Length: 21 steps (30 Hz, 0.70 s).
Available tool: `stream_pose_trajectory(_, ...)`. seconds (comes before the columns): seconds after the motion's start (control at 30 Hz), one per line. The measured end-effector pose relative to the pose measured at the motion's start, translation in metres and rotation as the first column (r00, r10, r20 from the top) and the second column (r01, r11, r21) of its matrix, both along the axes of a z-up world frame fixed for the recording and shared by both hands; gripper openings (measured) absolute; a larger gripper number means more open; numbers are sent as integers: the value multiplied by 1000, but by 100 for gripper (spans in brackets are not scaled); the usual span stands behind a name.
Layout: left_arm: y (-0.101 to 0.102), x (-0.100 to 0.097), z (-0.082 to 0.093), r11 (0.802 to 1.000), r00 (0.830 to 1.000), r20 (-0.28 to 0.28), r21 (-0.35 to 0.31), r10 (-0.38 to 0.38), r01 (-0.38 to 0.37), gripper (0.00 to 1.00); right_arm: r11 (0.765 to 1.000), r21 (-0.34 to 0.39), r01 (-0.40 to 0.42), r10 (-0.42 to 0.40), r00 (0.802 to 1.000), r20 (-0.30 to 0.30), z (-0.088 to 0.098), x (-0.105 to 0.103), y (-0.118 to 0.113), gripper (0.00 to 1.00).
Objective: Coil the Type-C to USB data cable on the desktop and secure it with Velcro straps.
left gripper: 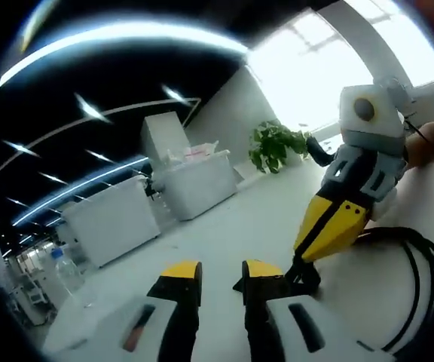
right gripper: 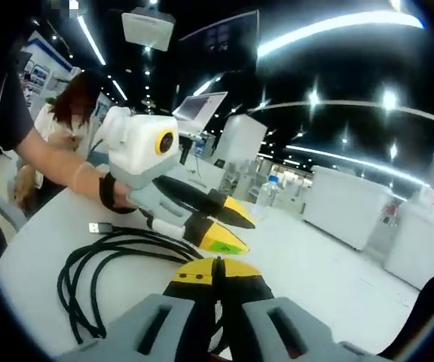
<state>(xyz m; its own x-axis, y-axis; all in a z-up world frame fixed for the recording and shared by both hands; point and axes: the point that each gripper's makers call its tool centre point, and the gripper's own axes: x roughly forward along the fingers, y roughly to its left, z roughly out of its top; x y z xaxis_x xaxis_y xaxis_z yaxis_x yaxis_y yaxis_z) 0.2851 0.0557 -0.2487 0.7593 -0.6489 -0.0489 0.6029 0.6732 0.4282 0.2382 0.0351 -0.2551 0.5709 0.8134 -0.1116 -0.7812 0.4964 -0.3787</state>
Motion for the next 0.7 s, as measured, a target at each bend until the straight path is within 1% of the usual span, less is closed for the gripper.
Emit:
stream_pose_trajectory(0.07, 2, 2, -4, 998, 1000, 19, 55, 16, -18, 22, 1000, 4, 19, -19, 1000, -3, 1, 7, -3, 2)
stream_pose_trajectory(0.27, 3, 3, -7, 997, 1000, 14, 73, 20, -21, 22, 998, 20, 59, -58, 998, -16, 6, 22, -5, 2)
stream_pose_trajectory(0.3, 1, 2, -8, 996, 1000, 22, 85, 17, -19, 22, 998, 7, 69, -69, 998, -9, 6, 25, -5, 2)
stream_pose_trajectory(0.33, 1, 2, -9, 993, 999, 40, 116, 14, -19, 21, 997, -5, 73, -73, 997, -4, 5, 27, -4, 2)
stream_pose_trajectory(0.4, -1, 1, -13, 989, 999, 48, 147, 16, -23, 17, 996, -30, 83, -84, 997, -3, 4, 33, -2, 2)
stream_pose_trajectory(0.43, -2, 1, -14, 985, 998, 61, 170, 15, -26, 15, 993, -49, 105, -106, 994, -16, 1, 40, -3, 2)
stream_pose_trajectory(0.47, -2, 1, -14, 983, 997, 74, 180, 15, -28, 15, 992, -61, 110, -112, 993, -24, -2, 42, -4, 2)
stream_pose_trajectory(0.5, -2, 0, -12, 976, 994, 107, 214, 12, -35, 15, 990, -85, 112, -115, 993, -36, -7, 46, -4, 2)
stream_pose_trajectory(0.53, -4, -1, -11, 973, 993, 120, 229, 8, -35, 15, 986, -113, 120, -125, 991, -41, -12, 51, -4, 2)
stream_pose_trajectory(0.6, -5, -2, -12, 968, 991, 132, 248, 5, -38, 15, 984, -129, 124, -130, 991, -40, -17, 56, -4, 2)
stream_pose_trajectory(0.7, -5, -2, -12, 966, 990, 140, 258, 1, -38, 15, 981, -162, 110, -120, 992, -51, -23, 59, -1, 2)
